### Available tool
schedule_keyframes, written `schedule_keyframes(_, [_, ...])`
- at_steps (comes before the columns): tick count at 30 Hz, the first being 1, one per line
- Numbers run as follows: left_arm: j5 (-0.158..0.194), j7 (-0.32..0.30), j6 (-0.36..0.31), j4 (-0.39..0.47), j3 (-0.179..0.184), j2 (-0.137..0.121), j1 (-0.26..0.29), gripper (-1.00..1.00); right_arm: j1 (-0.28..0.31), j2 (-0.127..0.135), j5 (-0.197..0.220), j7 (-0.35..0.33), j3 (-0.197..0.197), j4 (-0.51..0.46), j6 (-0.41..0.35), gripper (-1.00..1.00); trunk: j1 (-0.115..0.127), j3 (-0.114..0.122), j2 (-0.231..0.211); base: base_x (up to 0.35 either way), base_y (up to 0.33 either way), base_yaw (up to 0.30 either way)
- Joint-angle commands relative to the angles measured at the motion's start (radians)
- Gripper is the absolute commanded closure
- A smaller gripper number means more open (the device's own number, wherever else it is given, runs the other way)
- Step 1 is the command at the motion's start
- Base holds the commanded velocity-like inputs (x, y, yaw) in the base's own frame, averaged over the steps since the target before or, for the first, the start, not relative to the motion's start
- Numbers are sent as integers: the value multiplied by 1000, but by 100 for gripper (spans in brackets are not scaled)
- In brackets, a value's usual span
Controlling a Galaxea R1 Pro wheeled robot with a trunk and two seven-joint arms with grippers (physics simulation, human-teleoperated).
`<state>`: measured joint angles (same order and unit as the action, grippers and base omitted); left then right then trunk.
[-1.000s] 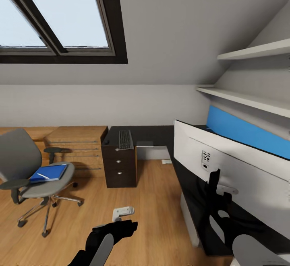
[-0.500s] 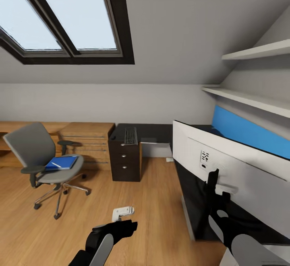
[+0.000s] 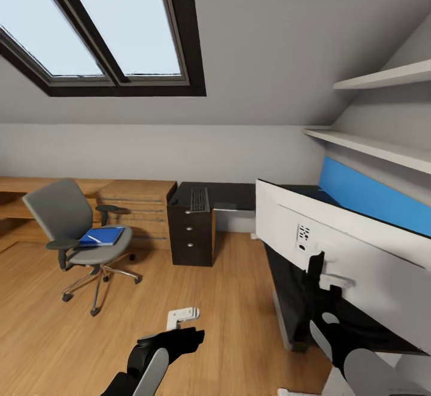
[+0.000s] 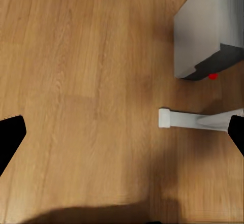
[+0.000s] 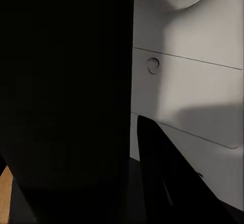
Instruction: In the bedroom, organize the workspace by keeping the computer under the desk, ensuring the monitor is on the desk, placing the keyboard on the desk next to the monitor, placing the mouse on the desk next to the keyboard, moving the folder from the swivel chair onto the desk next to the mouse, stacking the notebook on top of the folder with the pen on top of the notebook, and positioning the swivel chair next to the desk.
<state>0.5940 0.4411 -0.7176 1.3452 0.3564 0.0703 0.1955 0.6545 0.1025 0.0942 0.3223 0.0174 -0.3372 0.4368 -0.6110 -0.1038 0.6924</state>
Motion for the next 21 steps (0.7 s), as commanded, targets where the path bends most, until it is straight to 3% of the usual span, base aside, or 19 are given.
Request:
schedule_keyframes(1, [11, 10, -2, 1, 1, 0, 1, -100, 1, 0, 25, -1, -2, 35, 8, 100, 0, -2, 1, -169, 0, 0])
schedule_keyframes(14, [12, 10, -2, 0, 0, 0, 1, -100, 1, 0, 25, -2, -2, 35, 8, 100, 0, -2, 1, -95, 4, 0])
schedule_keyframes(21, [12, 10, -2, 1, 1, 0, 1, -100, 1, 0, 25, -2, -2, 35, 8, 100, 0, -2, 1, -184, 136, 0])
